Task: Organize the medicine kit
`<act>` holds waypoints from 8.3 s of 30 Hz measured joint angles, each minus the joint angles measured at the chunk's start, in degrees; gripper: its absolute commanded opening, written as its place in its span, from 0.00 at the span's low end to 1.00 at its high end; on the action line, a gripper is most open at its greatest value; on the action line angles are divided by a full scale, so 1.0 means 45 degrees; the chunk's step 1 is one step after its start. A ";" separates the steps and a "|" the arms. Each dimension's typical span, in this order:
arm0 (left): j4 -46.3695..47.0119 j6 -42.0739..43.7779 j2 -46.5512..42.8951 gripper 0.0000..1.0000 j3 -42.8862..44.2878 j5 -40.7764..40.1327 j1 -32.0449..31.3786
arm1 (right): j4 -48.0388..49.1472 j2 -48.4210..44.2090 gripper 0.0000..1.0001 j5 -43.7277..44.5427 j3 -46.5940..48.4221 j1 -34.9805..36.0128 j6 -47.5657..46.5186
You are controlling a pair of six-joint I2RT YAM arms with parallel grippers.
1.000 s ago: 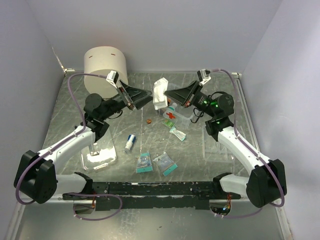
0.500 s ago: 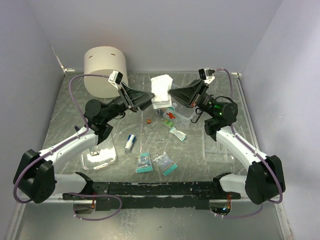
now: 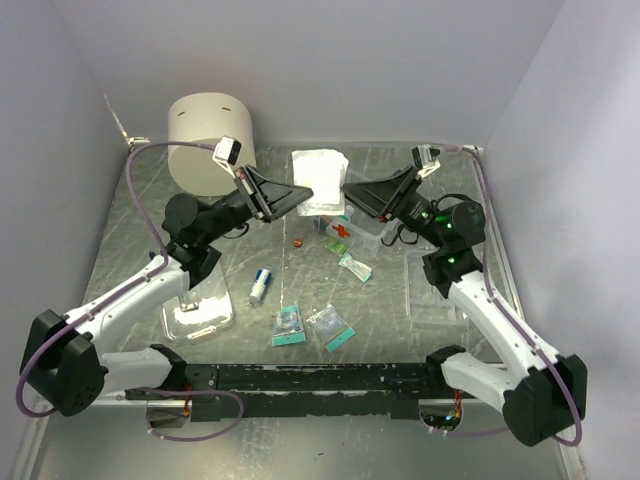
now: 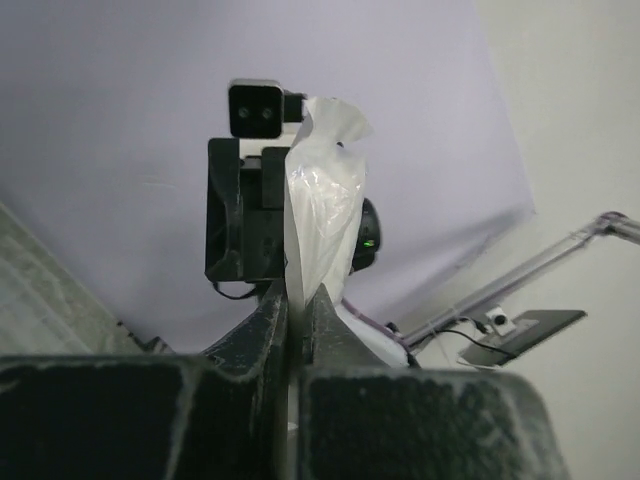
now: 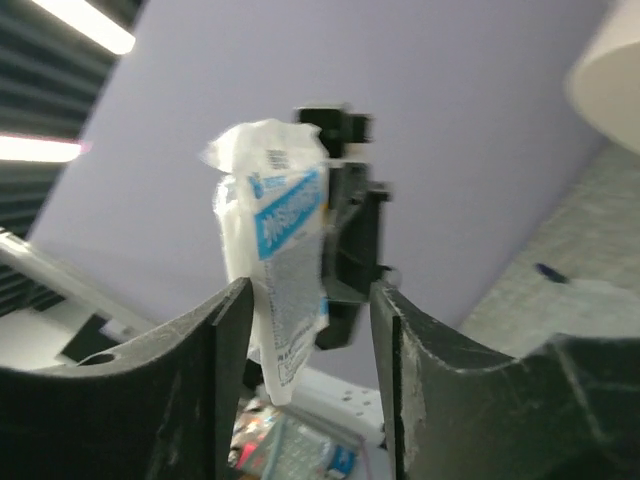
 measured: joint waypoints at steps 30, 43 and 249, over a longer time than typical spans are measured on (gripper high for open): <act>-1.6956 1.1652 1.0516 0.07 1.3746 -0.1564 -0.1506 | -1.5868 -0.2011 0.53 1.3993 0.1078 -0.0015 -0.7266; -1.7733 1.1604 1.4095 0.18 1.5679 -0.3123 -0.2011 | -1.5722 -0.2021 0.52 1.3964 0.0447 -0.0015 -0.7261; -1.5654 1.1633 -0.4095 0.59 0.1073 -1.3386 -0.1039 | -1.7432 1.0438 0.29 1.0282 0.5367 0.9374 -0.7975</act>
